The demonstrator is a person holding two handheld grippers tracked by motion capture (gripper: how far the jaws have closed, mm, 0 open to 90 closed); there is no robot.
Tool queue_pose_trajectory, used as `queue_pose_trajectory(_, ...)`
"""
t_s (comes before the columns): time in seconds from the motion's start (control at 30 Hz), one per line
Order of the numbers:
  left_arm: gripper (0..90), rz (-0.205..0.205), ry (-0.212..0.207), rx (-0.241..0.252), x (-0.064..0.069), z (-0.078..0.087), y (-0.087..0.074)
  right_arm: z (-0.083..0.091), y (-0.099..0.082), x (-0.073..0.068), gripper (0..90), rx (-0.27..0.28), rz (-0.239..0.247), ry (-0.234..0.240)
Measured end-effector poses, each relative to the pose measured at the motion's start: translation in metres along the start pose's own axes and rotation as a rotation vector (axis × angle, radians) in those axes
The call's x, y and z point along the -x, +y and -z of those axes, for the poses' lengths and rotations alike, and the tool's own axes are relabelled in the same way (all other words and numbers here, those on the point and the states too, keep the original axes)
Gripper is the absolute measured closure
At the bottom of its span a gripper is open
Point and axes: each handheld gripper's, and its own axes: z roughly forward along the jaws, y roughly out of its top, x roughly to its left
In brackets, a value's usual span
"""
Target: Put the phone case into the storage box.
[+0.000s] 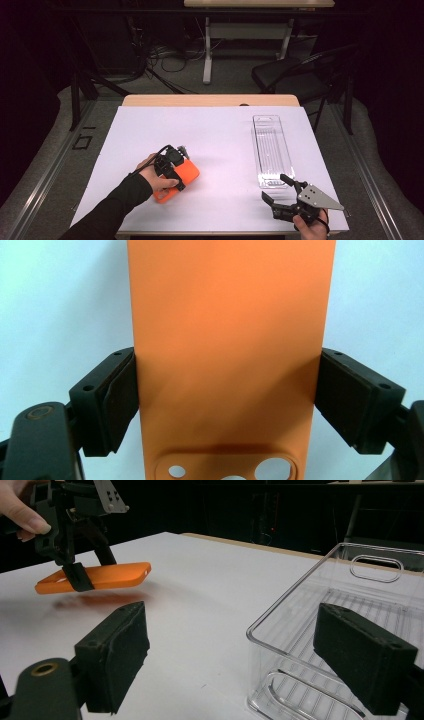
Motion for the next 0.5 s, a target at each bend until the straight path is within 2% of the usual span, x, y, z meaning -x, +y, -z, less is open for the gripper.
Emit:
queue_pose_trajectory(0.13,16.3,-0.009,0.017,0.004,-0.002,0.005,0.001,0.0,0.0,0.0,13.9,-0.001,0.002,0.0)
queue_pose_trajectory(0.5,16.3,-0.007,0.017,0.019,-0.011,0.019,0.002,0.0,0.001,-0.001,13.9,-0.009,0.006,-0.008)
